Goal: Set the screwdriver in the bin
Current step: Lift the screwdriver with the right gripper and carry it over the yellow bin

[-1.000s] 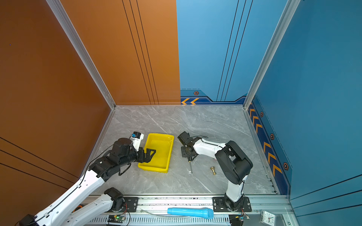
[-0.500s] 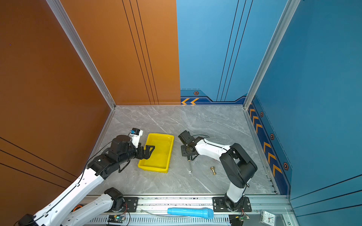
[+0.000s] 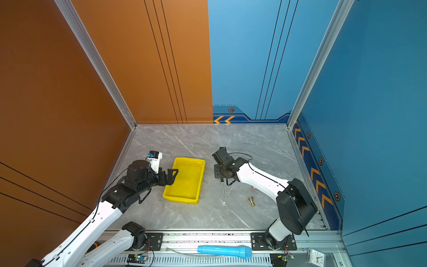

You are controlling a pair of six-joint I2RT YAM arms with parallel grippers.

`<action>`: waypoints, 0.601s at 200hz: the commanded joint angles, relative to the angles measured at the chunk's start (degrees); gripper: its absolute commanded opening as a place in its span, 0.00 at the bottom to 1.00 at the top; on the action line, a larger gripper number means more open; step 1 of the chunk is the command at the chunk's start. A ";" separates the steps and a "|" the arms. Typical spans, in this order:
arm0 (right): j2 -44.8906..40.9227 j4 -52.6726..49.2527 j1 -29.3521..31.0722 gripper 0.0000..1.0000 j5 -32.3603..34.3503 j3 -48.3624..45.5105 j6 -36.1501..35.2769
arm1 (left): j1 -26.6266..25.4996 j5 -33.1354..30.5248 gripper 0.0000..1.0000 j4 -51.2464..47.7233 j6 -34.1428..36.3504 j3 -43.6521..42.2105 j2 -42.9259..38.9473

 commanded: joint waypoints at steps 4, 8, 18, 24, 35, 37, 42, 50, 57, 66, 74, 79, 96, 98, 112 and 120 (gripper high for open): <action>-1.63 -2.59 0.40 0.00 2.12 4.39 2.19 | 0.70 0.04 0.98 1.73 -1.35 -1.97 -1.60; -1.48 -2.68 0.50 0.00 2.09 4.81 2.39 | 0.82 -0.06 0.98 1.73 -1.45 -2.20 -1.76; -1.04 -2.86 0.85 0.00 2.12 5.98 2.87 | 1.25 -0.43 0.98 1.69 -1.47 -2.66 -2.08; -0.62 -2.95 1.01 0.00 2.04 6.71 3.11 | 1.68 -0.68 0.98 1.72 -1.56 -2.99 -2.30; 0.27 -3.36 1.12 0.00 1.67 8.21 3.60 | 2.40 -1.17 0.98 1.80 -1.81 -3.44 -2.82; 0.43 -3.50 1.19 0.00 1.63 8.52 3.68 | 2.56 -1.29 0.98 1.82 -1.86 -3.46 -2.90; 0.79 -3.72 1.31 0.00 1.50 9.33 3.80 | 2.95 -1.54 0.98 1.89 -2.03 -3.76 -3.13; 1.31 -3.92 1.69 0.00 1.44 10.48 3.91 | 3.69 -1.71 0.98 2.00 -2.24 -4.11 -3.36; 1.66 -3.92 1.98 0.00 1.59 11.31 4.04 | 4.30 -1.45 0.98 2.08 -2.38 -4.38 -3.46; 2.02 -3.92 2.50 0.00 1.70 12.28 4.30 | 4.95 -1.17 0.98 2.09 -2.39 -4.52 -3.39; 2.48 -3.92 2.87 0.00 1.70 13.07 4.67 | 5.39 -1.13 0.98 1.83 -2.40 -4.59 -3.16; 2.87 -3.92 3.21 0.00 1.66 13.62 4.95 | 5.58 -1.15 0.98 1.74 -2.31 -4.64 -3.13; 4.44 -3.62 4.23 0.00 0.91 15.37 6.01 | 6.07 -1.66 0.98 1.80 -2.52 -5.18 -3.09; 4.61 -3.54 4.39 0.00 0.67 15.54 6.20 | 6.15 -1.68 0.98 1.82 -2.56 -5.26 -3.10; 6.58 -3.08 4.97 0.00 -1.29 17.16 7.43 | 6.41 -1.50 0.98 2.04 -3.29 -5.73 -3.31; 7.90 -2.75 5.19 0.00 -2.65 18.17 8.20 | 6.65 -1.13 0.98 2.24 -3.58 -5.94 -3.58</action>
